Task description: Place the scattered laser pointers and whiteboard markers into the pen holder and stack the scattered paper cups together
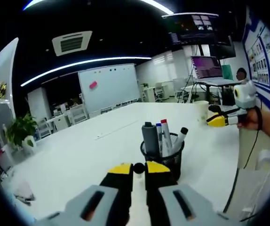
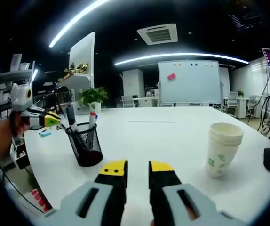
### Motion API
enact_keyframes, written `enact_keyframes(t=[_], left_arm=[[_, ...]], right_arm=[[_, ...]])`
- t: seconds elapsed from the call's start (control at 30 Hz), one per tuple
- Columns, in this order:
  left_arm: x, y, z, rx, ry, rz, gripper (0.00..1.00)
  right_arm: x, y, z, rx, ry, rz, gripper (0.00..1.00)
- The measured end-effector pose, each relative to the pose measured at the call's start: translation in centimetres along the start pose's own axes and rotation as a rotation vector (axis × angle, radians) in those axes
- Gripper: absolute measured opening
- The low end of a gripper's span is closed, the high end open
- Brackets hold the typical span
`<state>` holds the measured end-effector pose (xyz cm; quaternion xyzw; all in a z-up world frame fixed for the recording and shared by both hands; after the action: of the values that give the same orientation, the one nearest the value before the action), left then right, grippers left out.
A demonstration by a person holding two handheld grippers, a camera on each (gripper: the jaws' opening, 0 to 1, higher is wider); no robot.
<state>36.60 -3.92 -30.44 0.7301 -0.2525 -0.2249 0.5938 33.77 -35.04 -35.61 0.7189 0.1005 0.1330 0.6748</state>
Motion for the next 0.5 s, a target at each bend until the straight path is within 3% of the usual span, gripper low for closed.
enact_keyframes(t=[0.5], left_arm=[[0.4,1.2,-0.9,0.037,-0.007,0.018,0.1]], right_arm=[[0.0,-0.3,0.0,0.004,-0.002,-0.005,0.18]])
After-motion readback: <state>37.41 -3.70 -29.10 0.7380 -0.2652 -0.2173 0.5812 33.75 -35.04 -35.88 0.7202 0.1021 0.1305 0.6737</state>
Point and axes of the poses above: the point that each gripper's makers call its tool centre point, and the gripper's own axes: x roughly forward along the fingers, z roughly to its right, y roughly out of its top, the point moved 7 cm from there along -x, roughly backward along the fingers, and after that the axes turned 14 degrees about z, right-handed, at the moved point
